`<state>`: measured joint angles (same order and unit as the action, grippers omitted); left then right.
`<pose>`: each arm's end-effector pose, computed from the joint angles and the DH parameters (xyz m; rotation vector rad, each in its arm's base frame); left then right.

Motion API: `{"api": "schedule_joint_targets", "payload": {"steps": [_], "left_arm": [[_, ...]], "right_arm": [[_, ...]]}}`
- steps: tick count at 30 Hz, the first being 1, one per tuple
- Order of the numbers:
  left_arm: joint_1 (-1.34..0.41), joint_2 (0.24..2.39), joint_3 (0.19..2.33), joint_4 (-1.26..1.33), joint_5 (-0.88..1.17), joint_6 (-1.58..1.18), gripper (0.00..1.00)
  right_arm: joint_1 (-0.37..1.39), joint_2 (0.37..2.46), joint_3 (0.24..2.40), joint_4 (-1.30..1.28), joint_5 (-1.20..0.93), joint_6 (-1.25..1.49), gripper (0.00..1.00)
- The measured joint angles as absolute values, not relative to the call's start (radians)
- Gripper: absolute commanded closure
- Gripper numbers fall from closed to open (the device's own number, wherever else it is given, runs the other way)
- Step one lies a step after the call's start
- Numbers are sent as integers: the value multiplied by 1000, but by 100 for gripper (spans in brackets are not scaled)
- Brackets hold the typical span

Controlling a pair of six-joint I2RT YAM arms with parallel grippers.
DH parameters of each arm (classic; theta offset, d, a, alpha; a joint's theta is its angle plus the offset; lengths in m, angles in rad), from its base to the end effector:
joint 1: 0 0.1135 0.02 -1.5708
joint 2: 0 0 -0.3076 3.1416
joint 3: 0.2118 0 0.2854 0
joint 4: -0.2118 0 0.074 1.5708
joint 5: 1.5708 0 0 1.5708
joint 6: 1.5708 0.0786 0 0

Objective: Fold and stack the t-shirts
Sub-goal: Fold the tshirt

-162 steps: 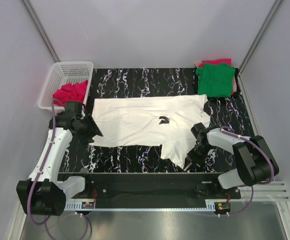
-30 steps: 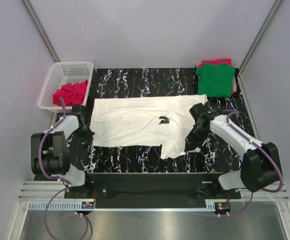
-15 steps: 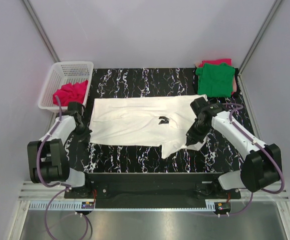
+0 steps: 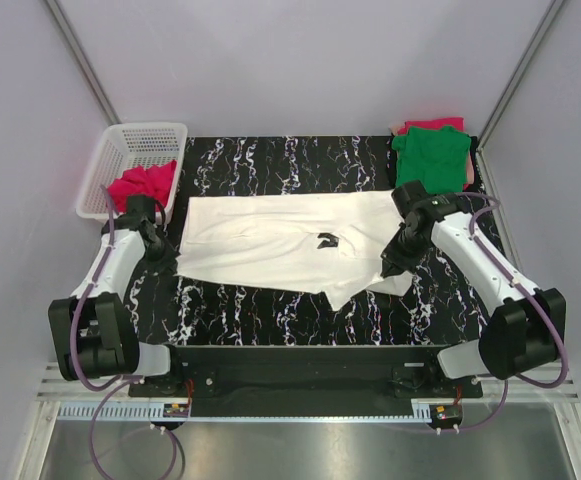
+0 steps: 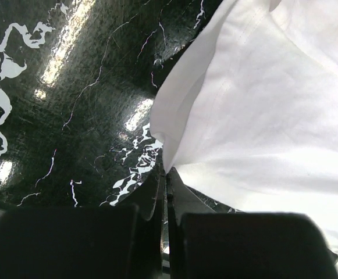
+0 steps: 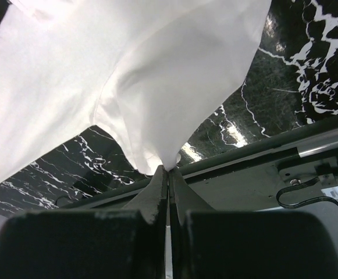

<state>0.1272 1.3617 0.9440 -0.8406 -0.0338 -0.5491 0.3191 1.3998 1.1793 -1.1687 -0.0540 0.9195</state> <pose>0.2798 0.0385 0.2109 -0.9455 2.6660 -0.0466 0.2651 0.0920 0.2642 0.8850 2.8839 0.2258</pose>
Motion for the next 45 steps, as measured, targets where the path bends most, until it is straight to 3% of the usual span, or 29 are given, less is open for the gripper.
{"api": "schedule_joint_targets", "payload": {"steps": [12, 32, 45], "left_arm": [[141, 1356, 971, -869, -28, -522, 100], [155, 1317, 1029, -875, 15, -502, 100], [156, 1408, 1119, -875, 15, -506, 100]], "right_arm": [[191, 1457, 1303, -1195, -8, 808, 100], [146, 1496, 1405, -1204, -1, 720, 100], [122, 1649, 1563, -1213, -1, 640, 100]]}}
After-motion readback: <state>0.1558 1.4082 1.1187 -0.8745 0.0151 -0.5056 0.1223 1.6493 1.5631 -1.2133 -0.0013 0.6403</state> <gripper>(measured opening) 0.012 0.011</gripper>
